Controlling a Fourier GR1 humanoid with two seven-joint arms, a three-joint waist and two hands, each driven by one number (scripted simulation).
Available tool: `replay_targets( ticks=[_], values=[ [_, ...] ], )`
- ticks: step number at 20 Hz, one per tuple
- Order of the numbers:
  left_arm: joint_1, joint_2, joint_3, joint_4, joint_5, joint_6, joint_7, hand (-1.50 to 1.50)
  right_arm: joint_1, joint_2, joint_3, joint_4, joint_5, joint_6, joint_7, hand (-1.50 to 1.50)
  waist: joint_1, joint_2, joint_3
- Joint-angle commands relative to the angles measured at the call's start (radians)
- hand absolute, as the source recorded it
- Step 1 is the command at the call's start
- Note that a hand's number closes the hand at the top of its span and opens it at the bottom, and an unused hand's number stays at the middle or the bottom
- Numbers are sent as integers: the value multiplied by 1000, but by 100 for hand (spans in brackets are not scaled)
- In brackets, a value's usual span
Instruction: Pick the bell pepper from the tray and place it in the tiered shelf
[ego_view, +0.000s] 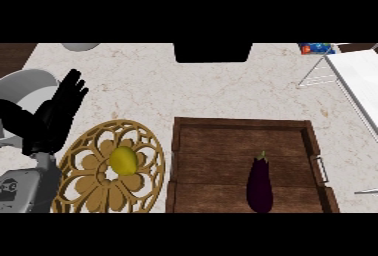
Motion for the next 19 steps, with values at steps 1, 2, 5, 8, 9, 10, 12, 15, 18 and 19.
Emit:
replay_targets(
  ticks=[1, 2, 5, 8, 9, 10, 12, 15, 18, 19],
  values=[
    [-3, -3, 20, 40, -7, 3, -42, 0, 59, -98, -102, 95, -120, 145, 26, -150, -3, 1, 0],
    [75, -47, -32, -49, -20, 19, -26, 0, 131, -126, -178, 103, -152, 203, -16, -150, -11, -4, 1],
    [9, -27, -9, -14, -28, 35, -2, 0, 207, -215, -270, 252, -189, 292, -120, -150, -18, -2, 2],
    [0, 7, 19, -24, -5, 6, 22, 0, 245, -217, -346, 299, -258, 353, -155, -150, -8, -1, 1],
    [64, -4, 11, -61, 5, -11, -2, 0, 280, -226, -375, 294, -295, 423, -140, -150, -8, -3, 1],
    [64, 17, 23, -59, 21, -37, 4, 0, 309, -186, -389, 259, -316, 464, -166, -150, -9, -3, 0],
    [14, -9, 13, 5, 10, -19, 2, 0, 366, -243, -423, 344, -318, 522, -233, -150, -13, 0, 1],
    [24, -43, -12, -14, -24, 15, -10, 0, 420, -207, -421, 308, -284, 539, -371, -150, -6, 1, 1],
    [-29, -5, 26, 10, -14, 10, 22, 0, 505, -216, -438, 351, -241, 579, -508, -150, -8, 1, 1],
    [50, -24, 1, -16, -19, -18, -50, 0, 527, -207, -431, 367, -221, 586, -565, -150, -3, 1, 1]
  ],
)
